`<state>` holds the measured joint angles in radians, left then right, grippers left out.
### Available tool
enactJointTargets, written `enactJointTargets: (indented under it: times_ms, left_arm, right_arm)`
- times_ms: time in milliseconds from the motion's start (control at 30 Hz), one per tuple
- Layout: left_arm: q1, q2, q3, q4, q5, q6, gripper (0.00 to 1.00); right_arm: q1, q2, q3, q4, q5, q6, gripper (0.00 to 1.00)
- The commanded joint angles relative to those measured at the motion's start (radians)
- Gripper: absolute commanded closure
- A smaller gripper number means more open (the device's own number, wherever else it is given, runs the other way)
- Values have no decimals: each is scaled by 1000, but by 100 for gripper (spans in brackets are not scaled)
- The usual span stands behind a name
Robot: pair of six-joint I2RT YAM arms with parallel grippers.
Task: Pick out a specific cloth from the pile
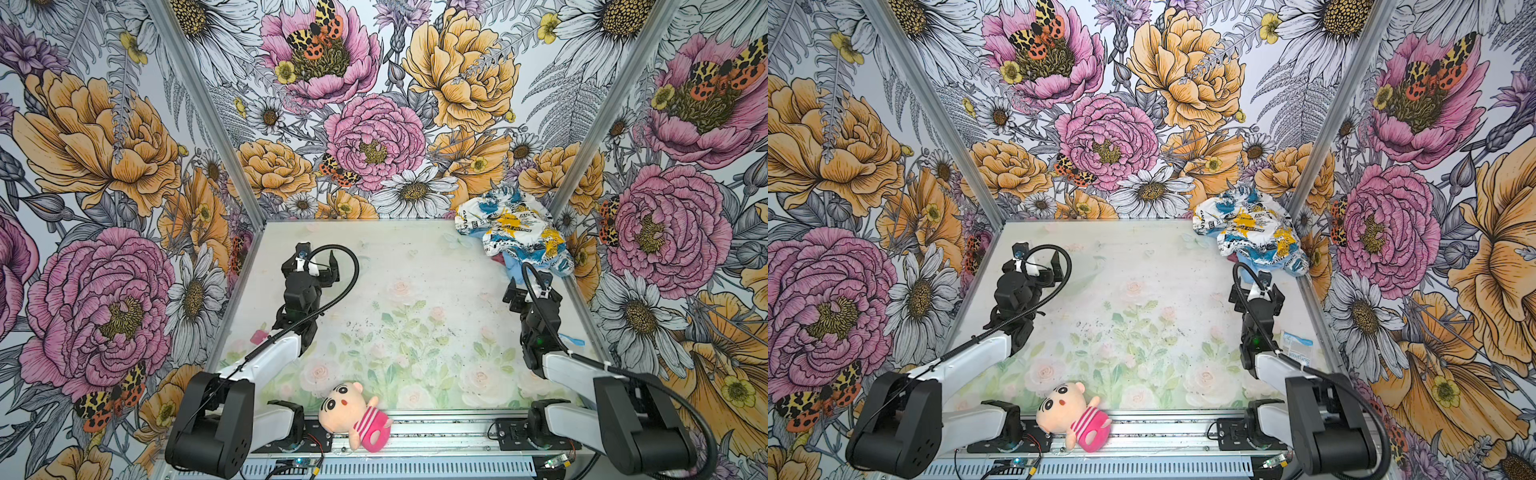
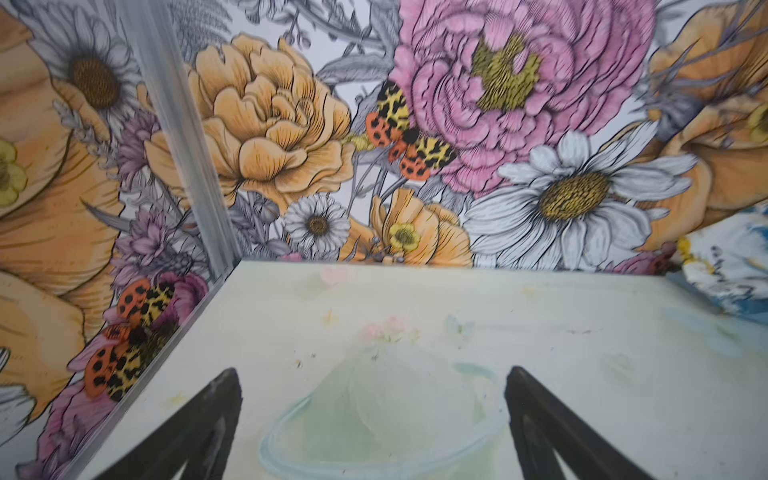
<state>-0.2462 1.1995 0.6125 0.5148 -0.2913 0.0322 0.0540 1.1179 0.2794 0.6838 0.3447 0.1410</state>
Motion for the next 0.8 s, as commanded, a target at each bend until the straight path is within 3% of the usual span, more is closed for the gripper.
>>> enactJointTargets:
  times_ms: [0,133,267,400,600,667,767]
  left_arm:
    - [-71,-23,151,-304,123,-28,1]
    - [-225,8,366,-554,293,41,1]
    - [-357,71,535,-756,465,195,1]
    - [-418,97,487,-671,506,318,1]
    - [-424,86,364,-507,559,273,1]
    - [-442,78,361,-514,509,273,1]
    - [-452,59,350,-514,489,285,1]
  right_arm:
    - [7,-136,103,-384,44,118,4]
    - [9,-173,203,-654,-1,224,5]
    - [13,-63,304,-784,-134,310,20]
    - [45,122,400,-785,-215,378,28]
    - [63,368,576,-796,-185,470,34]
    - [68,443,633,-797,-168,491,40]
    - [69,562,719,-811,-126,504,62]
